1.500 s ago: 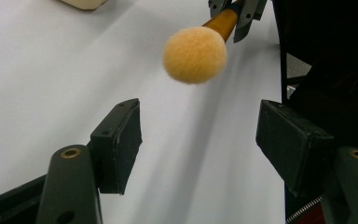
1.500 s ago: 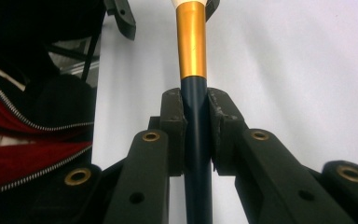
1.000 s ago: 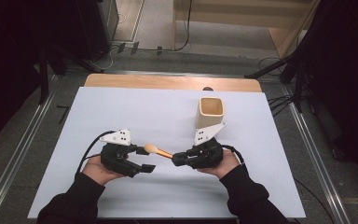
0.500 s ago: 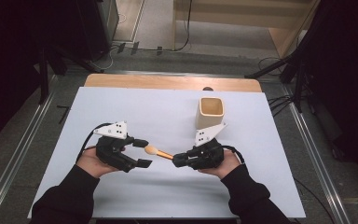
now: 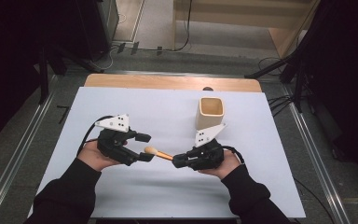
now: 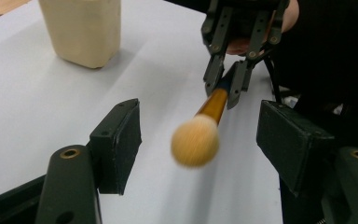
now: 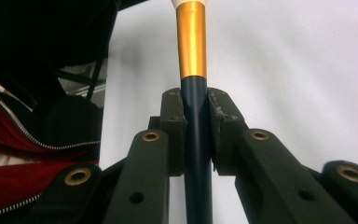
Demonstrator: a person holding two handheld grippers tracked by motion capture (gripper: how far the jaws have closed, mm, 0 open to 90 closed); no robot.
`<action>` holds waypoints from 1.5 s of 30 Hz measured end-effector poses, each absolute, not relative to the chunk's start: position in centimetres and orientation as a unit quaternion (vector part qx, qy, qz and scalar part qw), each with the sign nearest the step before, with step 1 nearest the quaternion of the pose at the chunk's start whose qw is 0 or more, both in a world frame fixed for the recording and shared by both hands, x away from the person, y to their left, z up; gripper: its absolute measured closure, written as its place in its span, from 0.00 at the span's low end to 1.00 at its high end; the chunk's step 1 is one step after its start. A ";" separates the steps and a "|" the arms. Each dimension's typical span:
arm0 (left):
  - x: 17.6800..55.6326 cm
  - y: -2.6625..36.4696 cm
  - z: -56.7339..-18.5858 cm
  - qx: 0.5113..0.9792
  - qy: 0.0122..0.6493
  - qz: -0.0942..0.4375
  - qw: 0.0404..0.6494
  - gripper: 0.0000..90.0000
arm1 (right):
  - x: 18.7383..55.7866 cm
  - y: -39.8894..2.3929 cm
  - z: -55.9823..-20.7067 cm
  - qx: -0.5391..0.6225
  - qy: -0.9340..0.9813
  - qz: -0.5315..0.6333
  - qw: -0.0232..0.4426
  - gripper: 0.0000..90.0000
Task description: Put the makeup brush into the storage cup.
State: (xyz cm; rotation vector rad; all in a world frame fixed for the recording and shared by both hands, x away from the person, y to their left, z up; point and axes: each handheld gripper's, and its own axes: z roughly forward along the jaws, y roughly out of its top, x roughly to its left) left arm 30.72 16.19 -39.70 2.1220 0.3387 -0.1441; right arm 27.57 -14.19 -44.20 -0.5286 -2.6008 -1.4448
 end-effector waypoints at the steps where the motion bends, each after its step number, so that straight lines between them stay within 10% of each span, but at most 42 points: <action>1: 30.7 16.3 -40.0 0.866 0.143 -0.060 0.476 0.35 | 27.6 -14.3 -44.1 -0.178 -0.855 -0.483 0.060 0.88; 45: 28.4 15.0 -43.5 0.776 0.269 -0.096 0.563 0.67 | 27.4 -13.2 -44.9 -0.238 -0.808 -0.536 0.048 0.88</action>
